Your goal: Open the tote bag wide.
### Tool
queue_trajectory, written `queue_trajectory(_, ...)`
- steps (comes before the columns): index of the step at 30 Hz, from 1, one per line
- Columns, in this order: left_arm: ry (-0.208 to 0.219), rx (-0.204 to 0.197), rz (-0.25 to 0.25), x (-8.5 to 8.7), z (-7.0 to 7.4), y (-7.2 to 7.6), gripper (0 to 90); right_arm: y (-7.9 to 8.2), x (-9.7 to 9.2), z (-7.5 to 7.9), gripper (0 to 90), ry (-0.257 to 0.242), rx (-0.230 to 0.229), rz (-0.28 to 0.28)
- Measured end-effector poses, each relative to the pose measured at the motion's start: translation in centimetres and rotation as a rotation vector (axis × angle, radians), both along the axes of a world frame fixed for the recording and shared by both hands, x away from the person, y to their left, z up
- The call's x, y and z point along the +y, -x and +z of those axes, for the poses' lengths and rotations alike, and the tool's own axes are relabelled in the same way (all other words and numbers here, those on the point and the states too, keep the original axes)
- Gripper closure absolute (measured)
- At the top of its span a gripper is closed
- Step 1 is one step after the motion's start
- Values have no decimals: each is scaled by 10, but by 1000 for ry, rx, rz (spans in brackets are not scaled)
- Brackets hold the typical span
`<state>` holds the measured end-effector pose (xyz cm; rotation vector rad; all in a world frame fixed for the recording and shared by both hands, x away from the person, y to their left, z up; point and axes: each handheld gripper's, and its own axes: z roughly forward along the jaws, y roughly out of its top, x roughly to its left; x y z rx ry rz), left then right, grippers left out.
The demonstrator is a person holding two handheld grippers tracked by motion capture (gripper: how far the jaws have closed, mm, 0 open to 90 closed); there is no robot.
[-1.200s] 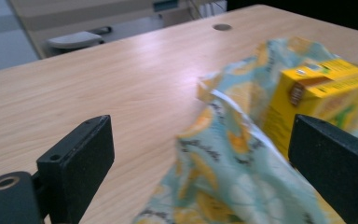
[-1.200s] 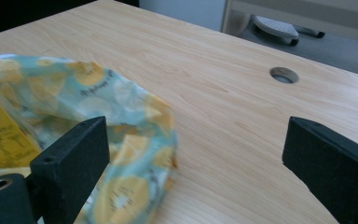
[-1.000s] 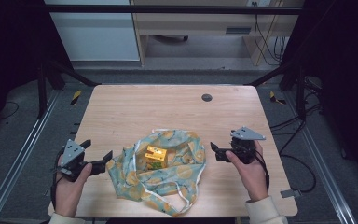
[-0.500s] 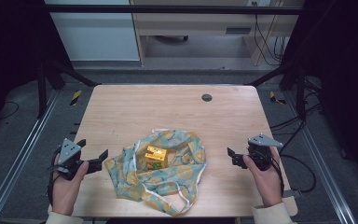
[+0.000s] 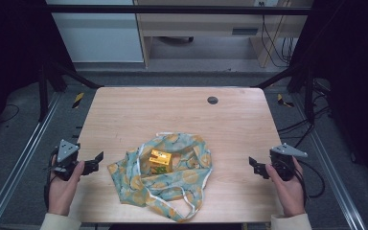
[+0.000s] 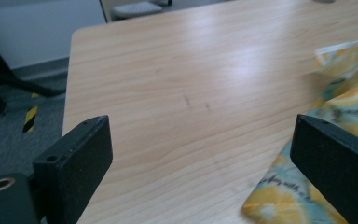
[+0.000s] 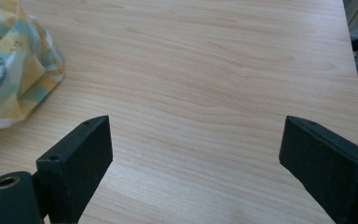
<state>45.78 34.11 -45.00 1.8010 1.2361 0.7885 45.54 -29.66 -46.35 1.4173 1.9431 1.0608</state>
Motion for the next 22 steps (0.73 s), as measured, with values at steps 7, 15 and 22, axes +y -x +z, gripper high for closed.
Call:
queue_trajectory(7,-54,107,14,1,-12,-7,60,0,-6,-10,105,48,53,-6)
queue_trajectory(15,-162,188,-24,-15,-22,-10,59,-2,1,-20,111,114,98,29)
queue_trajectory(22,-171,198,-68,-25,-23,-9,59,-2,1,-20,122,131,95,6)
